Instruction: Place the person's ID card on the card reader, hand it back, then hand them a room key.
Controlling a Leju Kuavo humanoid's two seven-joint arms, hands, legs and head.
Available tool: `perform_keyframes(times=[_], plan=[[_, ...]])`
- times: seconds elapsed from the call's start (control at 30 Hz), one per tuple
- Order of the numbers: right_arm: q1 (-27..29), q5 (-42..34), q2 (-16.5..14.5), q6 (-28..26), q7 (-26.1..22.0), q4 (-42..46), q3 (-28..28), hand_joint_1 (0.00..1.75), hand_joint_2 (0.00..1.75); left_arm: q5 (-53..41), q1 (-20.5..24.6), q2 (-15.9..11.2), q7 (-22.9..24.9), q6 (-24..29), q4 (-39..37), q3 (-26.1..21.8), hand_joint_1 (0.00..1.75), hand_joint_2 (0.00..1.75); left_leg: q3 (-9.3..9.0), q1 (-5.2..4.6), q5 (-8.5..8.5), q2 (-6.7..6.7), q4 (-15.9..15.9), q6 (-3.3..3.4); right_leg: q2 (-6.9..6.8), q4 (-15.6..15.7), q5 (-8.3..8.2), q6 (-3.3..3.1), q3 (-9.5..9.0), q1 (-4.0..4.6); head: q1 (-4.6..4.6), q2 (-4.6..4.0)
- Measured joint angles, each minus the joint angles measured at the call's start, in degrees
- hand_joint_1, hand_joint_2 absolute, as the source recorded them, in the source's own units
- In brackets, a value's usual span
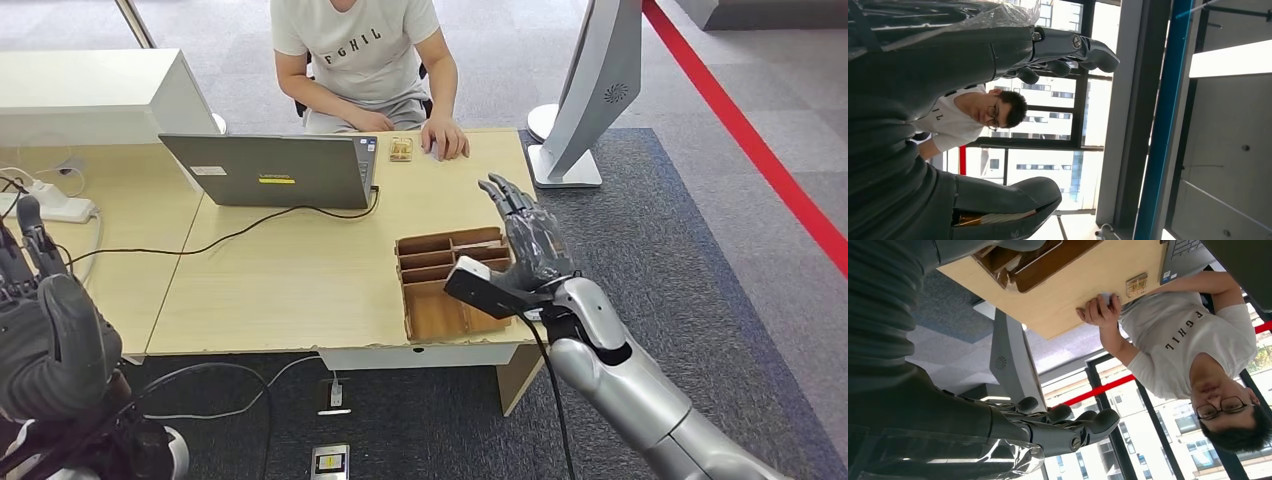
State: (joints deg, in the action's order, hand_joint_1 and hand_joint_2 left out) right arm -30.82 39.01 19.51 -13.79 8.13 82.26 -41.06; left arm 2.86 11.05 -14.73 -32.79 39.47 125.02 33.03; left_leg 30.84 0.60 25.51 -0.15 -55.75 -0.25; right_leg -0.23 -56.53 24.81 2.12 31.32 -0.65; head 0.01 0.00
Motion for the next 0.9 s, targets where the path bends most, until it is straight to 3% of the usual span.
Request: perform_keyframes(times=[0.43, 0.7, 0.9], plan=[[-0.1, 2.5, -0.3, 1.2, -2.3, -3.3, 0.0, 0.0, 1.75, 1.2, 3.0, 0.0, 1.6, 0.0, 0.0, 0.9, 0.0, 1.75, 0.05, 0.0, 0.0, 0.0, 0.0, 0.0, 0.0, 0.0, 0.0, 0.0, 0.01, 0.0, 0.0, 0.0], [-3.7, 2.5, -3.3, 1.1, -4.3, -10.4, -0.5, 0.0, 1.75, 2.0, 4.1, 0.1, 1.4, 0.0, -0.5, 1.4, 0.0, 1.75, 0.08, 0.0, -0.01, 0.0, 0.0, 0.0, 0.0, 0.0, 0.0, 0.0, 0.03, 0.0, 0.01, 0.0], [-7.4, 2.6, -7.4, -0.3, -7.0, -18.8, -1.2, 0.0, 1.75, 2.2, 4.2, 0.4, 0.3, 0.0, -0.8, 1.6, 0.0, 1.75, 0.1, 0.01, -0.01, 0.0, 0.0, 0.0, 0.0, 0.0, 0.0, 0.0, 0.06, 0.01, 0.0, 0.0]])
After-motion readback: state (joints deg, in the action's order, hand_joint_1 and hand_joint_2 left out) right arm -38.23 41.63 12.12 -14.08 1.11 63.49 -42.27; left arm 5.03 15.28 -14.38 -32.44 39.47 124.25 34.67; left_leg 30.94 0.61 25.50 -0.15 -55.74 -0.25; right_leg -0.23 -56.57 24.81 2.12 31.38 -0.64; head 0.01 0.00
